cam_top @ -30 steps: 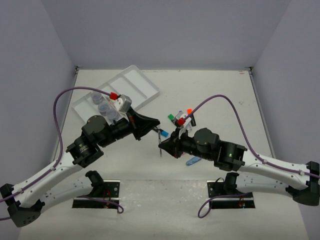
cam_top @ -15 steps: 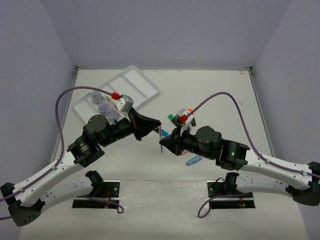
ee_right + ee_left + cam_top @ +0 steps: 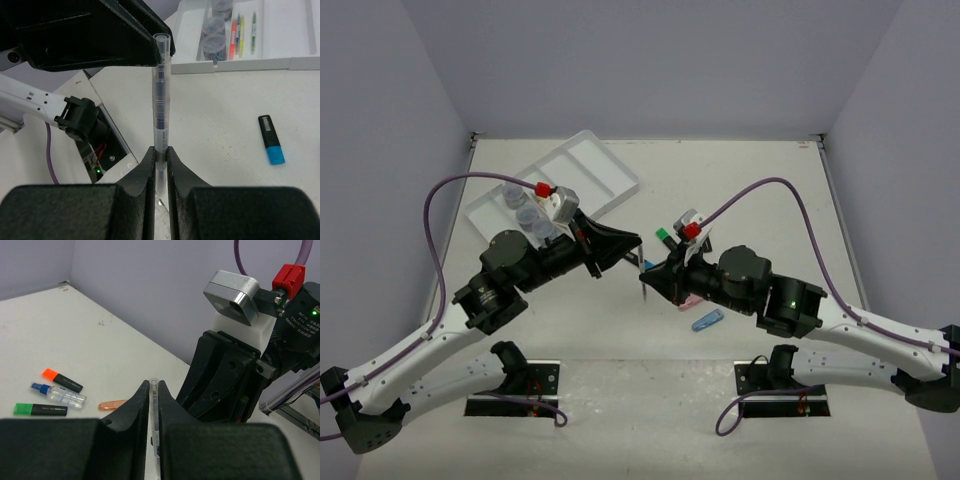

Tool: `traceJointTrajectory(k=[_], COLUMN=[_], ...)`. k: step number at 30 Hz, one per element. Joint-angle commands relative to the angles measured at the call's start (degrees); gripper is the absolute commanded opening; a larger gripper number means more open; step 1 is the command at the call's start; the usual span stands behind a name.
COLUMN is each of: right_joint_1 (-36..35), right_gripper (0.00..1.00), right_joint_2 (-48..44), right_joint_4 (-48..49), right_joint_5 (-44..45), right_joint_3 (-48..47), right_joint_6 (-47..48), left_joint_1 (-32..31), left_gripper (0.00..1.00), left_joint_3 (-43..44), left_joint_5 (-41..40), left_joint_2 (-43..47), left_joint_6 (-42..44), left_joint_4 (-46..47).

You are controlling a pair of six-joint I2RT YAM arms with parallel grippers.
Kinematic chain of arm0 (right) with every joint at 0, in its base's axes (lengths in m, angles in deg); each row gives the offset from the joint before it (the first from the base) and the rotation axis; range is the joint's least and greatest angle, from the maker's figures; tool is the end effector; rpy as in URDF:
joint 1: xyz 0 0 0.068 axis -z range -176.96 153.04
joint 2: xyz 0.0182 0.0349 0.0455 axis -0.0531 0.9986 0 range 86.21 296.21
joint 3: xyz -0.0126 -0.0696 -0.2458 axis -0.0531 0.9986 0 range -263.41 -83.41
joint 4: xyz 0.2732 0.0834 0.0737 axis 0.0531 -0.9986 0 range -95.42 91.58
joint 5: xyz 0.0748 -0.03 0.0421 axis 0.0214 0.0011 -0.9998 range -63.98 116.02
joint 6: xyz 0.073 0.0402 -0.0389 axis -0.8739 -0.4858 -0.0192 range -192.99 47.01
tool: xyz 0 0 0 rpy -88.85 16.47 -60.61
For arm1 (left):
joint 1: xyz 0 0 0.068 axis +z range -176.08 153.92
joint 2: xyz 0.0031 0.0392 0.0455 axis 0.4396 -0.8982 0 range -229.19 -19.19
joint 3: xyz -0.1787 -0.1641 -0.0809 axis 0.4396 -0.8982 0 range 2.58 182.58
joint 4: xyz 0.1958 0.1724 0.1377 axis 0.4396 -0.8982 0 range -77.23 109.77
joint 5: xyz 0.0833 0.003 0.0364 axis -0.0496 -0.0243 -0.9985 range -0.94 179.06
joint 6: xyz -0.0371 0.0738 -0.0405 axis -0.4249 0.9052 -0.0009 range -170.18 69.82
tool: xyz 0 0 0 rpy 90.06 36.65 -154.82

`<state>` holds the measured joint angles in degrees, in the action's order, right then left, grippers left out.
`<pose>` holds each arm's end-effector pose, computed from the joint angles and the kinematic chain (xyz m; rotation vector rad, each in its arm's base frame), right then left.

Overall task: Sort the stationery into containers
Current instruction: Close the pen cap on the pen.

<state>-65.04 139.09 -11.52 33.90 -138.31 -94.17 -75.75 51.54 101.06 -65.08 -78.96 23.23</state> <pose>0.1235 0.2764 0.3499 -0.6477 1.7598 0.9910 0.1676 -0.2242 0.3830 0.4694 1.5200 -1.2484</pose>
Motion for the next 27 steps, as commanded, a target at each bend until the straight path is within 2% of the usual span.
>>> traceJointTrajectory(k=[1, 2, 7, 8, 11, 12, 18, 19, 20, 21, 23, 24, 27], right_joint_1=[0.2, 0.2, 0.2, 0.2, 0.2, 0.2, 0.2, 0.2, 0.2, 0.2, 0.2, 0.1, 0.2], right_gripper=[0.00, 0.00, 0.00, 0.00, 0.00, 0.00, 0.01, 0.22, 0.37, 0.45, 0.55, 0.54, 0.36], right_joint_2=[-0.8, -0.1, 3.3, 3.6, 4.4, 4.4, 3.5, 3.3, 3.3, 3.6, 4.5, 5.6, 7.3], right_joint_4=[7.6, 7.0, 7.8, 8.1, 7.7, 7.6, 8.9, 9.3, 9.9, 11.8, 14.0, 15.0, 15.0], right_joint_5=[-2.4, -2.7, -5.0, -5.1, -5.2, -5.1, -4.4, -4.8, -5.4, -6.4, -7.1, -7.6, -7.6], right_joint_3=[-5.3, -5.3, -4.0, -4.0, -4.9, -5.0, -4.2, -3.9, -3.1, -2.6, -1.5, -1.4, -2.0], right_joint_6=[3.9, 3.8, 2.0, 1.9, 1.8, 1.8, 1.3, 1.1, 0.8, 0.2, -0.7, -1.1, -1.6], left_joint_1=[-0.2, -0.2, -0.2, -0.2, -0.2, -0.2, -0.2, -0.2, -0.3, -0.2, -0.2, -0.2, -0.2], left_gripper=[0.29, 0.36, 0.37, 0.33, 0.05, 0.01, 0.00, 0.00, 0.00, 0.00, 0.00, 0.00, 0.00], left_joint_3=[0.5, 0.6, 1.6, 2.2, 2.5, 2.5, 1.1, 0.9, 0.7, 0.5, 0.3, -0.3, -0.7], left_joint_5=[-0.9, -1.4, -6.0, -5.5, -4.0, -3.9, 0.5, 0.7, 1.1, 1.7, 3.0, 3.4, 3.1], left_joint_2=[0.7, 1.0, -0.1, -0.6, -1.5, -1.5, 1.0, 1.3, 1.6, 2.1, 2.6, 2.7, 2.9], left_joint_6=[2.8, 2.8, 1.0, 1.0, 0.7, 0.6, 1.3, 1.3, 1.3, 1.1, 1.0, 0.6, 0.1], left_joint_4=[-6.3, -6.4, -7.1, -7.1, -6.7, -6.6, -4.5, -4.5, -2.5, -1.4, 0.0, 1.4, 2.9])
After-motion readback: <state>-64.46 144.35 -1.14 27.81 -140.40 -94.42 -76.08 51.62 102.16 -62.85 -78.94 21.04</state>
